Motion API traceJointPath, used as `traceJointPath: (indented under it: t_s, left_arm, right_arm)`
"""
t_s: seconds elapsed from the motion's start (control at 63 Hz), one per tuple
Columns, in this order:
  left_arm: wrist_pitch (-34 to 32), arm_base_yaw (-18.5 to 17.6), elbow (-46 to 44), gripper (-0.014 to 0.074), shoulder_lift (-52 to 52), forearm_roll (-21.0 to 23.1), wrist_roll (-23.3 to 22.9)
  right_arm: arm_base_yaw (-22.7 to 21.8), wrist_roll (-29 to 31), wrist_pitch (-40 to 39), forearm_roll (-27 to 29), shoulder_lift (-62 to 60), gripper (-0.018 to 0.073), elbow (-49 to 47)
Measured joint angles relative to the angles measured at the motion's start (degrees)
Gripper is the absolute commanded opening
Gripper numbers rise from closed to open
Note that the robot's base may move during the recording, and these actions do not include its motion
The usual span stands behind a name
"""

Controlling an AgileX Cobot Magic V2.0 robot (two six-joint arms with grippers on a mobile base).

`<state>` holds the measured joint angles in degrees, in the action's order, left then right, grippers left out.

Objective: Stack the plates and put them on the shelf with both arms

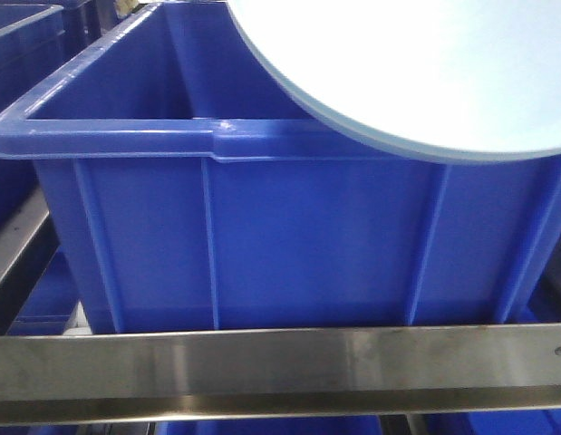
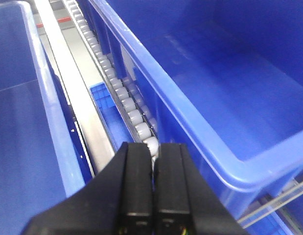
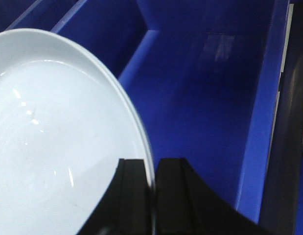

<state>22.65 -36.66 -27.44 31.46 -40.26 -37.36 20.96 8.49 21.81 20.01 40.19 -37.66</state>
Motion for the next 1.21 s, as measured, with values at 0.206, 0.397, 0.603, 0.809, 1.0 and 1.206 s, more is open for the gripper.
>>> traceJointPath:
  t_s: [0.206, 0.397, 0.603, 0.809, 1.0, 1.206]
  left_arm:
    - [0.0, 0.0, 0.0, 0.0084, 0.0, 0.0, 0.0]
    - [0.0, 0.0, 0.0, 0.0084, 0.0, 0.0, 0.0]
    - [0.0, 0.0, 0.0, 0.0084, 0.0, 0.0, 0.0]
    - [0.0, 0.0, 0.0, 0.0084, 0.0, 0.0, 0.0]
    - [0.0, 0.0, 0.0, 0.0084, 0.0, 0.0, 0.0]
    - [-0.1, 0.0, 0.0, 0.0084, 0.0, 0.0, 0.0]
  right_arm:
    - [0.0, 0.0, 0.0, 0.0, 0.0, 0.0056, 0.0]
    - [0.0, 0.0, 0.0, 0.0, 0.0, 0.0056, 0.0]
    - [0.0, 0.0, 0.0, 0.0, 0.0, 0.0056, 0.0]
    - [0.0, 0.0, 0.0, 0.0, 0.0, 0.0056, 0.0]
    - [0.0, 0.0, 0.1, 0.0, 0.0, 0.0056, 0.0]
    - [0.0, 0.0, 1.0, 0.0, 1.2, 0.0056, -4.8]
